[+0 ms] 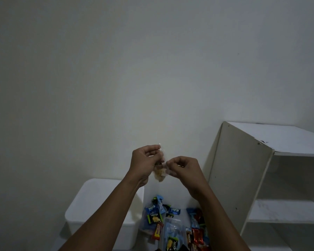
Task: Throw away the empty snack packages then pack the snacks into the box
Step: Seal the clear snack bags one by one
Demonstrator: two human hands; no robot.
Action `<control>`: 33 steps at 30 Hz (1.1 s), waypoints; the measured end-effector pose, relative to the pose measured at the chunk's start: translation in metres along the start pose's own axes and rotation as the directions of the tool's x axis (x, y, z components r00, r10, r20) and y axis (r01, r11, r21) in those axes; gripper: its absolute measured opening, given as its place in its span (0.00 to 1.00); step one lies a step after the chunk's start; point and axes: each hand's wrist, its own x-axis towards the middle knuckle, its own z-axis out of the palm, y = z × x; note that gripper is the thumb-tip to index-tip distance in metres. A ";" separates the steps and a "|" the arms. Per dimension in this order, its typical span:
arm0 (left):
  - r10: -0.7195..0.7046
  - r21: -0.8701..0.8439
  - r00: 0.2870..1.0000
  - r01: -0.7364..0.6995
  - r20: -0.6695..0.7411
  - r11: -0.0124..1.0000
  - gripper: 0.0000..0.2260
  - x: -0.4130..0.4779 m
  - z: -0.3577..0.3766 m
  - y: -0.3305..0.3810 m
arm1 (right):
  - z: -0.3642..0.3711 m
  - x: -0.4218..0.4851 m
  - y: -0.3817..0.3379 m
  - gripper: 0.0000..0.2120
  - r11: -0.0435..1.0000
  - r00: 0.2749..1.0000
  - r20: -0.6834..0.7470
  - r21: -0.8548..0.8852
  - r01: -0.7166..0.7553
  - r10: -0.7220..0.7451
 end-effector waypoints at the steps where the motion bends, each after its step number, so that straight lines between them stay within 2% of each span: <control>1: -0.008 -0.016 1.000 0.008 0.000 1.000 0.10 0.000 -0.001 0.001 | -0.001 0.000 -0.001 0.07 1.000 1.000 0.019 -0.012 0.009 -0.009; 5: -0.015 -0.044 1.000 0.015 0.001 0.999 0.12 -0.002 -0.002 0.001 | -0.001 -0.004 -0.002 0.09 0.998 0.998 0.030 -0.029 0.052 -0.051; 9: -0.019 -0.104 1.000 0.018 -0.009 0.994 0.11 -0.002 0.001 0.002 | 0.000 -0.007 0.006 0.10 0.991 0.999 -0.017 0.125 0.053 -0.051; 11: -0.026 -0.158 1.000 0.023 -0.016 0.987 0.11 -0.003 0.003 0.006 | 0.001 -0.011 0.006 0.07 0.984 0.995 -0.022 0.149 0.095 -0.093; 12: -0.027 -0.183 0.999 0.023 -0.021 0.983 0.11 -0.003 0.005 0.007 | 0.001 -0.013 0.004 0.04 0.984 0.991 -0.024 0.118 0.137 -0.135; 14: -0.028 -0.210 0.999 0.021 -0.029 0.978 0.11 -0.005 0.009 0.008 | 0.005 -0.015 0.004 0.05 0.976 0.976 -0.047 0.031 0.216 -0.215; 17: -0.029 -0.171 0.999 0.022 -0.039 0.985 0.13 -0.006 0.012 0.005 | 0.009 -0.008 0.009 0.03 0.963 0.937 -0.232 -0.136 0.234 -0.261; 20: 0.023 0.055 0.994 -0.017 -0.108 0.998 0.13 -0.007 0.008 -0.007 | 0.008 -0.006 0.008 0.05 0.980 0.908 -0.368 -0.077 0.185 -0.201; 23: 0.123 0.266 0.986 -0.089 -0.112 0.960 0.14 -0.013 0.001 -0.022 | 0.001 -0.008 0.001 0.06 0.983 0.915 -0.385 0.088 0.163 -0.117; 26: 0.010 0.149 1.000 -0.011 0.005 0.989 0.17 -0.018 -0.001 -0.031 | -0.008 -0.009 -0.003 0.06 0.977 0.926 -0.376 0.186 0.108 -0.031; 28: -0.085 0.072 0.988 0.076 0.128 0.994 0.14 -0.023 0.000 -0.035 | -0.015 -0.010 -0.003 0.06 0.971 0.923 -0.384 0.223 0.090 0.003; 30: -0.120 0.083 0.970 0.105 0.211 0.991 0.11 -0.027 0.003 -0.041 | -0.022 -0.011 -0.001 0.06 0.963 0.909 -0.415 0.261 0.072 0.045; 33: -0.116 0.118 0.971 0.093 0.207 0.989 0.08 -0.032 0.010 -0.056 | -0.033 -0.014 0.009 0.08 0.953 0.896 -0.429 0.303 0.018 0.119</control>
